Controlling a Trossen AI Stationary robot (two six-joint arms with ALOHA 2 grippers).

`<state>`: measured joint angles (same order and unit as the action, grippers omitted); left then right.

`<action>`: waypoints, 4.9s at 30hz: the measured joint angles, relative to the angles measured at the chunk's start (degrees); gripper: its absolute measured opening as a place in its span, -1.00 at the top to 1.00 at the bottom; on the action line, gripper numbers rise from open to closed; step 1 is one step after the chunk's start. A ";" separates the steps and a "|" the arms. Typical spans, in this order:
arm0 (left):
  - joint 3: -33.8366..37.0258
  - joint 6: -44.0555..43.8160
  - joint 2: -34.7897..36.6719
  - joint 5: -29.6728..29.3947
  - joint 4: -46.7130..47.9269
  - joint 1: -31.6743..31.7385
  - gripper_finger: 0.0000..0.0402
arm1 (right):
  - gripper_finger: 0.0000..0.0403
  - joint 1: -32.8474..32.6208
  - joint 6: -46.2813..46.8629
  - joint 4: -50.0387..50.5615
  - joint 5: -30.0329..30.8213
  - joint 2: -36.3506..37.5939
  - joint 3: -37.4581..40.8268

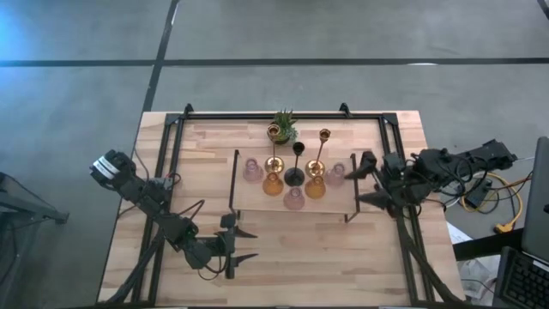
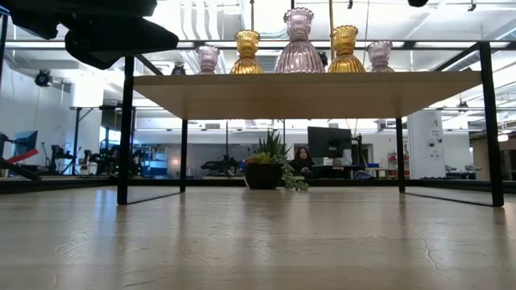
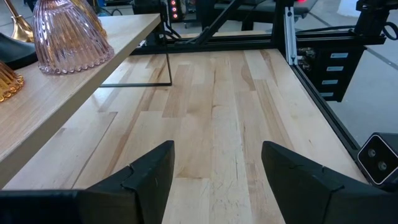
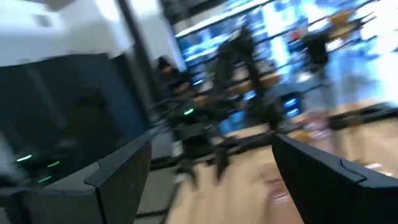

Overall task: Pick & Place candle stick holders
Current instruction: Return to Home Position

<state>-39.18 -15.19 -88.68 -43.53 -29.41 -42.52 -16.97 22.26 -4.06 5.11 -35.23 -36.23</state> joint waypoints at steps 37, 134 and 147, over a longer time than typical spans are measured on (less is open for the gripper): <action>0.00 -0.01 -0.02 0.00 0.09 -0.02 -0.22 | -0.05 -11.15 -10.69 37.57 16.35 35.21 -0.05; 0.07 -0.02 -0.02 0.00 1.22 0.02 -0.22 | 0.96 17.02 -11.82 17.18 -5.22 35.20 22.01; 0.09 -0.02 -0.02 0.00 1.21 0.02 -0.22 | 0.96 16.98 -19.08 20.27 -8.16 35.22 22.27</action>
<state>-39.09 -15.20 -88.71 -43.53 -28.20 -42.50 0.01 3.18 16.21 -3.05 -0.01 -13.96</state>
